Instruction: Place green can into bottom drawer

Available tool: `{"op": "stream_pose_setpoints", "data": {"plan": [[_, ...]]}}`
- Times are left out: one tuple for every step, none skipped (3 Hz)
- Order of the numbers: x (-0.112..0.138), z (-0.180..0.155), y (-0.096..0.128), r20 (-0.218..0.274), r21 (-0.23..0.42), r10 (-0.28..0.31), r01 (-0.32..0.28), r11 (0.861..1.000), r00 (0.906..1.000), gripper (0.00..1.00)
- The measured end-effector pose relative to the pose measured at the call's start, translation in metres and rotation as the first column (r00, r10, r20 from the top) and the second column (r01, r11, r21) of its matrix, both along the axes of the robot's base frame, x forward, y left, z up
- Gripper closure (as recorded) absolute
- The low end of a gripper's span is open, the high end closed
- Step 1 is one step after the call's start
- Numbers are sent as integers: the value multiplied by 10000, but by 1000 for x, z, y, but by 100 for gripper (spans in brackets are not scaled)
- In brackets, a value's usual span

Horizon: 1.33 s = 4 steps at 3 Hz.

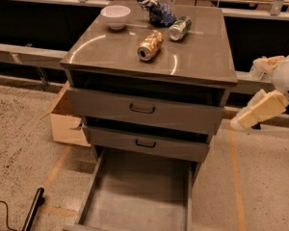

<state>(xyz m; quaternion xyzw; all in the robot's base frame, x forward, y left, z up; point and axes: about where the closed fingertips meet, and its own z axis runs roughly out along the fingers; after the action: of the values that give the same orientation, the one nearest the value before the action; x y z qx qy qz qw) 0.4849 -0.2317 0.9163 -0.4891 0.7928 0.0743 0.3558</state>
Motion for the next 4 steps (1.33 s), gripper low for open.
{"op": "stream_pose_setpoints", "data": {"plan": [[49, 2, 8, 1299, 2159, -470, 180, 9763, 9904, 0], [96, 2, 21, 2114, 3780, -1382, 495, 9245, 9676, 0], [135, -5, 33, 2231, 4568, -2504, 1258, 8806, 9421, 0], [174, 5, 39, 2114, 4983, -3839, 2388, 8335, 8988, 0]]}}
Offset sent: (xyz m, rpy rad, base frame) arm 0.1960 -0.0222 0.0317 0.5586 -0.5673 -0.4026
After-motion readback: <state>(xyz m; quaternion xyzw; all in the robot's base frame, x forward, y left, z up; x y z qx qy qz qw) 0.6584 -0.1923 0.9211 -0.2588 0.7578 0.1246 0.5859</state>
